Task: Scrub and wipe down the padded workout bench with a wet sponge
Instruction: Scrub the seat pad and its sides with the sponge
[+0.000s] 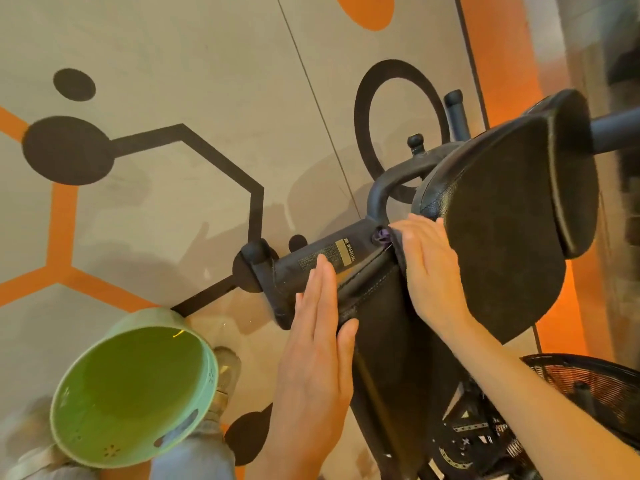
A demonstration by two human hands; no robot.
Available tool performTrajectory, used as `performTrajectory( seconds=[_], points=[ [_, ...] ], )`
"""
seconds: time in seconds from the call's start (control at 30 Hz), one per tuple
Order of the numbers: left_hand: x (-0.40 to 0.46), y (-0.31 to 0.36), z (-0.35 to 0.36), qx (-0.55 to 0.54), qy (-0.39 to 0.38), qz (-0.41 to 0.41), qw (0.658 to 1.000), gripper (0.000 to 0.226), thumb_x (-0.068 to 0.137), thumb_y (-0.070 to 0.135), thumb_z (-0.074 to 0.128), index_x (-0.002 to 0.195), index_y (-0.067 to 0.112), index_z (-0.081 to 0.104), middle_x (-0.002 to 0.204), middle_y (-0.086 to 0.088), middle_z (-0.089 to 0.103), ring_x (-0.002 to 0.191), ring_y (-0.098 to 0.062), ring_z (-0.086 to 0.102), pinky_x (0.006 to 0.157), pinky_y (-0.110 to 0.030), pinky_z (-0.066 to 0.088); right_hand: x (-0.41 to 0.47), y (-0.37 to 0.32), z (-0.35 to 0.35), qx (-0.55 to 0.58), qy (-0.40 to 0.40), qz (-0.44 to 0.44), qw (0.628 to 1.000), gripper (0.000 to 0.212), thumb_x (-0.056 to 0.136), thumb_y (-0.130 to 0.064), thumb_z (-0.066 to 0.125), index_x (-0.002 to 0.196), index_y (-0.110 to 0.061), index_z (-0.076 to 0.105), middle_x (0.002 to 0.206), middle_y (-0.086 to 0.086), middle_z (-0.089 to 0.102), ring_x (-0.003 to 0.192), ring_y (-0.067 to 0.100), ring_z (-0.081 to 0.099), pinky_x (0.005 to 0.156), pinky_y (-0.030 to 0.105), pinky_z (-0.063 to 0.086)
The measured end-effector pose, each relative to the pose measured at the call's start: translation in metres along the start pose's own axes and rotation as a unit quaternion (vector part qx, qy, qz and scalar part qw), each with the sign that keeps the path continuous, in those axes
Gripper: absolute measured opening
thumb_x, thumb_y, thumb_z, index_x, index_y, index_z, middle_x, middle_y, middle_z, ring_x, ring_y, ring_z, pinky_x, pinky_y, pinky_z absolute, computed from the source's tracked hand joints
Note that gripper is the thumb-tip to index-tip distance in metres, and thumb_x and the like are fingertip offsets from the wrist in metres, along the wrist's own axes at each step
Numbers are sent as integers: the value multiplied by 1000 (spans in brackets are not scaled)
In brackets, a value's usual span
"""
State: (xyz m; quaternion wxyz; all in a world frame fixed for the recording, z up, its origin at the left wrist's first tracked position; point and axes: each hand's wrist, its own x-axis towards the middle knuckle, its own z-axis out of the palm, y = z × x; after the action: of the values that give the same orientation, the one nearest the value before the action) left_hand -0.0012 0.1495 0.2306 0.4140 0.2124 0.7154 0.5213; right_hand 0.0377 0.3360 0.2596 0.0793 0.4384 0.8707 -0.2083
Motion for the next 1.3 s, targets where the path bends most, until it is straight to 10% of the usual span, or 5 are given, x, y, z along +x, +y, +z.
performTrajectory(
  seconds=[0.53, 0.7, 0.87, 1.03, 1.3],
  points=[
    [-23, -6, -2, -127, 6, 12, 992, 65, 99, 52, 18, 157, 31, 0, 163, 24, 5, 148, 6, 9, 119, -16, 14, -78, -47, 33, 31, -39, -193, 980, 33, 101, -25, 35, 125, -17, 58, 132, -6, 56, 138, 7, 35, 121, 32, 5],
    [-27, -5, -5, -111, -7, 9, 994, 67, 96, 60, 12, 156, 38, -6, 161, 29, 3, 145, 15, 5, 108, 3, 10, -53, -42, 32, 82, 70, -24, 994, 33, 103, -26, 32, 125, -21, 55, 137, -17, 48, 142, 1, 23, 120, 22, -5],
    [-31, -6, -7, -95, -20, 5, 995, 69, 94, 62, 13, 156, 36, -1, 161, 28, 5, 146, 13, 5, 118, -9, 11, -85, -40, 39, 45, -25, -179, 983, 38, 103, -26, 33, 135, -16, 51, 146, -3, 45, 145, 7, 22, 122, 32, 5],
    [-33, -7, -14, -51, -39, -3, 998, 64, 94, 62, 9, 153, 44, -9, 158, 35, -4, 143, 18, -4, 108, 3, 0, -53, -34, 34, 120, 92, 10, 988, 38, 104, -29, 31, 136, -19, 50, 149, -22, 28, 143, -7, 7, 121, 24, -2],
    [-33, -6, -19, 8, -41, 1, 999, 62, 96, 60, 10, 154, 43, -2, 158, 34, 1, 142, 19, -1, 109, 1, 1, -51, -17, 29, 146, 99, -40, 983, 35, 103, -22, 38, 135, -15, 52, 140, -14, 41, 144, 8, 23, 120, 42, 21]
  ],
)
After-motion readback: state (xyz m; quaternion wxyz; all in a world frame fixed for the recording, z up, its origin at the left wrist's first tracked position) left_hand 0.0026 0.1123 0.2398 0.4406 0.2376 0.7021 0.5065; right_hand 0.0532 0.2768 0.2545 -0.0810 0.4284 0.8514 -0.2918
